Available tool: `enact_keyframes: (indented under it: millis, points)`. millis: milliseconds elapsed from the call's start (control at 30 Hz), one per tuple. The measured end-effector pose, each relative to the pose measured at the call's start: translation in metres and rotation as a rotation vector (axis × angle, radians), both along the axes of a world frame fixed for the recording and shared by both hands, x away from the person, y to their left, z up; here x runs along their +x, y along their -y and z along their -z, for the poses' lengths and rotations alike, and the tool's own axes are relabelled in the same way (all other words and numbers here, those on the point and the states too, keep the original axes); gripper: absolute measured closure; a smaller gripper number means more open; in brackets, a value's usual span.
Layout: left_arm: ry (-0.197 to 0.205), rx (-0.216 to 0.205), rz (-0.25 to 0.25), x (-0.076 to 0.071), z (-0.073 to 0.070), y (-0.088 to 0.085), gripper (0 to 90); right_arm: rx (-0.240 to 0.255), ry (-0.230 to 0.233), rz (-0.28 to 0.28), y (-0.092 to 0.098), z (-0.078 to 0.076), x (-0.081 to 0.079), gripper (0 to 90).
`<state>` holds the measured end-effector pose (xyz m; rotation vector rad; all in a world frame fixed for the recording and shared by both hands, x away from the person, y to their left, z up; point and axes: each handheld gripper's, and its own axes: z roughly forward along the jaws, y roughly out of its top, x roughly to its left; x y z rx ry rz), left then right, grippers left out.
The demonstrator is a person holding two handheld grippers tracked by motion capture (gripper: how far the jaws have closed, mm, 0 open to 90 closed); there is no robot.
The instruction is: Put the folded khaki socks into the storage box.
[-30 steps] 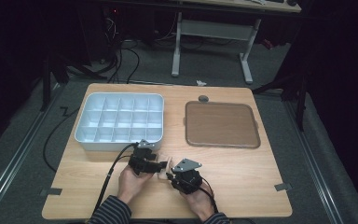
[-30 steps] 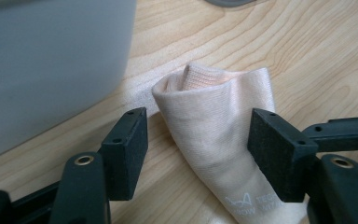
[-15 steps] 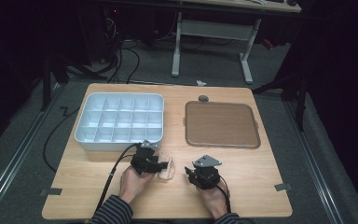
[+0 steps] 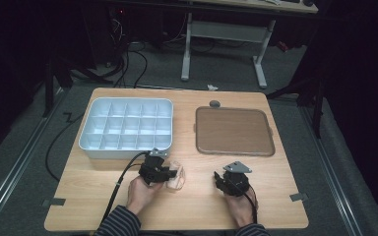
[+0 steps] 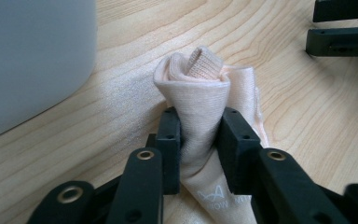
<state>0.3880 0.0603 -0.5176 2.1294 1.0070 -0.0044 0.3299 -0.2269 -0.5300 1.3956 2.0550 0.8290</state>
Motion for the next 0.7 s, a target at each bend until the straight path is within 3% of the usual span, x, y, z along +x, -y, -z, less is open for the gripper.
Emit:
enact_keyframes:
  millis: [133,700]
  points:
    - [-0.009,-0.008,0.01,0.001,-0.001,-0.002,75.1,0.056,-0.02,0.003,0.005,0.001,0.002,43.9]
    - [0.013,-0.007,0.024,-0.004,-0.012,-0.02,77.3,0.052,-0.021,-0.005,0.004,0.002,0.001,41.2]
